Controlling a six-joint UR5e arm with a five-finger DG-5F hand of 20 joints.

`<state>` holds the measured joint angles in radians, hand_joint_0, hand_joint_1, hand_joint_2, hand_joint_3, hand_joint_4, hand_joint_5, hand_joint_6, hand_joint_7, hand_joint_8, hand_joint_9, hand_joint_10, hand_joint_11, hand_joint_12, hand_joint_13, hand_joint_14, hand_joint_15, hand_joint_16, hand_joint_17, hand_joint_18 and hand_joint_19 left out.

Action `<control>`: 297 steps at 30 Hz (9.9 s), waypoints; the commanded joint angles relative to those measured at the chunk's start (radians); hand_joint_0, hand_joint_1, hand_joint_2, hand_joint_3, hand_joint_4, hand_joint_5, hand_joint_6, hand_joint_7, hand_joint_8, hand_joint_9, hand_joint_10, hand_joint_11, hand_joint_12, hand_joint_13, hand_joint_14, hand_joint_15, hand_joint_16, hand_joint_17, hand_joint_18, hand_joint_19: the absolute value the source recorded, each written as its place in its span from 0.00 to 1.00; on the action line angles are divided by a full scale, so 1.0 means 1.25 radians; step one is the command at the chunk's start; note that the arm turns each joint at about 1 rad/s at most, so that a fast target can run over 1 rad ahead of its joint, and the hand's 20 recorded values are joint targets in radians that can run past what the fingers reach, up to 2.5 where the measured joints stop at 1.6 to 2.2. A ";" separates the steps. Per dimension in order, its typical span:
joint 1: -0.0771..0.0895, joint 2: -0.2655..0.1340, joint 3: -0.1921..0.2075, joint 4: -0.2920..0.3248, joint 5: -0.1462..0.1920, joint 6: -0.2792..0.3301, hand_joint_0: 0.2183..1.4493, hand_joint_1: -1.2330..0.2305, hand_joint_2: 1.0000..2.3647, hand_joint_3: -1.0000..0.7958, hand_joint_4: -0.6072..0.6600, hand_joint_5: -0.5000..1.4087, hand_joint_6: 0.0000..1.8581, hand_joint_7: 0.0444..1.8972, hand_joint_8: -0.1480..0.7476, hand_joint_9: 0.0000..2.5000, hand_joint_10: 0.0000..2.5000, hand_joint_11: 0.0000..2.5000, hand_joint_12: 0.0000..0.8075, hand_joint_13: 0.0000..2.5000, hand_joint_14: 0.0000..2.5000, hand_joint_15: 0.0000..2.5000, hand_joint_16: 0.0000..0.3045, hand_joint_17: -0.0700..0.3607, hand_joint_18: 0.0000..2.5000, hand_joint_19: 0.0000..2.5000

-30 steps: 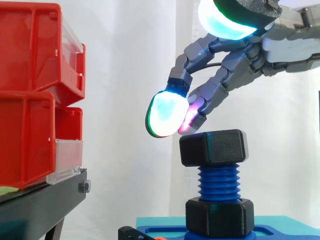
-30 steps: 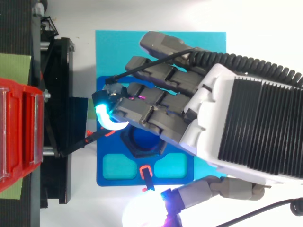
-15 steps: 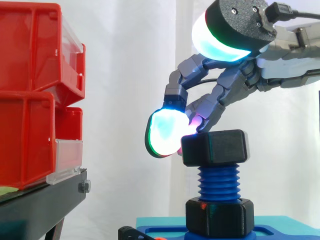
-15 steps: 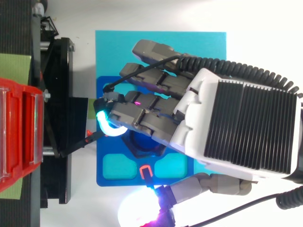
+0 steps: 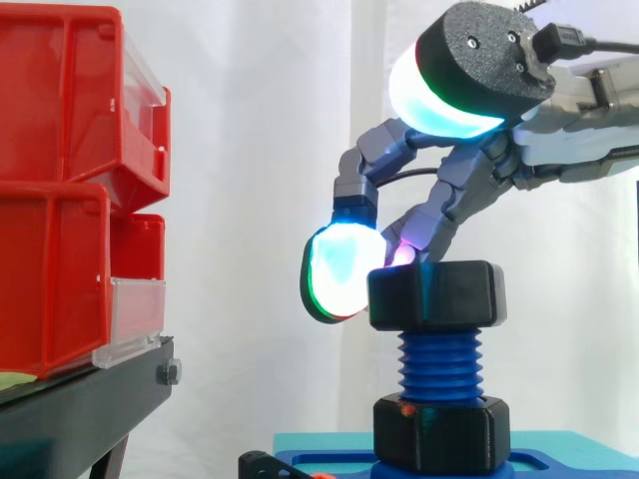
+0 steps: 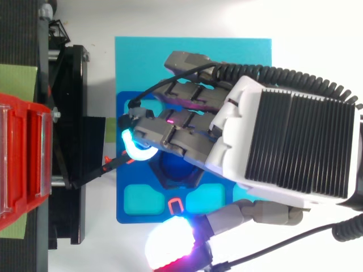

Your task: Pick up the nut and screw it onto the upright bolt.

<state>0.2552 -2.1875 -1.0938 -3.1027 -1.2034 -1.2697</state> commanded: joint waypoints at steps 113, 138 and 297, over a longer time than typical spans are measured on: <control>-0.066 0.000 0.053 -0.105 -0.185 -0.011 0.25 0.69 0.00 0.28 0.65 0.28 0.27 0.68 0.53 0.52 0.00 0.05 0.33 0.29 0.00 0.00 0.09 0.30 0.16 0.00; -0.126 0.011 0.054 -0.208 -0.208 -0.076 0.25 0.65 0.00 0.28 0.55 0.31 0.30 0.72 0.45 0.77 0.00 0.12 0.26 0.52 0.00 0.01 0.05 0.24 0.37 0.00; -0.072 0.022 0.010 -0.057 -0.237 0.046 0.18 0.68 0.00 0.28 0.61 0.17 0.27 0.31 0.46 0.22 0.00 0.00 0.48 0.08 0.00 0.00 0.18 0.44 0.00 0.00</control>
<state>0.1552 -2.1594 -1.0800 -3.1414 -1.5065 -1.2137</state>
